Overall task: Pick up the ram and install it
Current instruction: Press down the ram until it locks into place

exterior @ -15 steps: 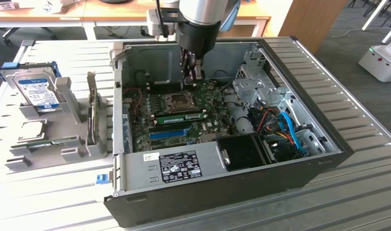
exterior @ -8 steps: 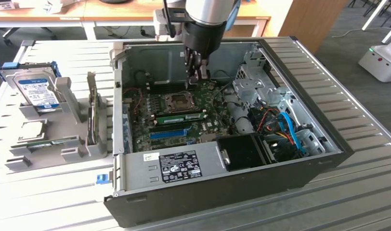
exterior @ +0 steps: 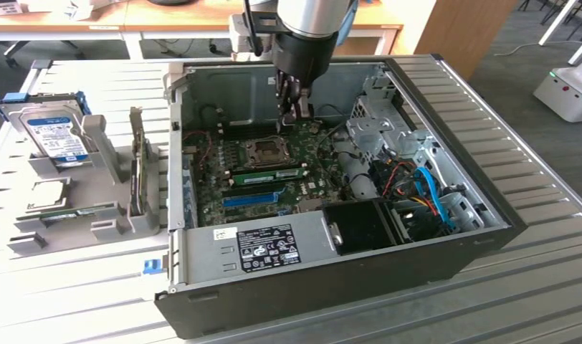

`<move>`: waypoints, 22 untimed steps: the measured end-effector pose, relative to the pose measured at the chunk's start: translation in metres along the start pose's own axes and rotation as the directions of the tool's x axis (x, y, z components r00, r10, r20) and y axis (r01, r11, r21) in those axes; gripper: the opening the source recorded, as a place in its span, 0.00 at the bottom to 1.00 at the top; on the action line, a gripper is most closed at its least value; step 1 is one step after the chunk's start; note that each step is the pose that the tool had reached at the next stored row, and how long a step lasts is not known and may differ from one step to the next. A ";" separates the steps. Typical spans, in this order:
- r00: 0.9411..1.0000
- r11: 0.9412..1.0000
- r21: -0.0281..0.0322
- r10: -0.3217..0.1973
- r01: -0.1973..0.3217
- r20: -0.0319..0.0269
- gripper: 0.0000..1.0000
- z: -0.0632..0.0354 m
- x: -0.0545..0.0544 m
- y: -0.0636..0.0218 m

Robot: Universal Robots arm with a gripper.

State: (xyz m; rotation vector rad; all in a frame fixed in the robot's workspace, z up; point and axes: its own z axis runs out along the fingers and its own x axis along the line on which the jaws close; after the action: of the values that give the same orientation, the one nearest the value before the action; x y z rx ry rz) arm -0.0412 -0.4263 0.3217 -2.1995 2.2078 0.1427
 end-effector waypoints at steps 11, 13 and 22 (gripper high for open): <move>1.000 1.000 0.000 0.000 0.000 0.000 0.11 -0.0072 -0.001 0.0003; 1.000 1.000 0.000 0.000 0.000 0.000 0.11 -0.0090 -0.001 0.0004; 1.000 1.000 0.000 0.000 0.000 0.000 0.11 -0.0147 -0.001 0.0007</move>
State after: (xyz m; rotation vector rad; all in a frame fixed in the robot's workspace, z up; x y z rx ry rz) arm -0.0412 -0.4263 0.3365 -2.1994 2.2077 0.1427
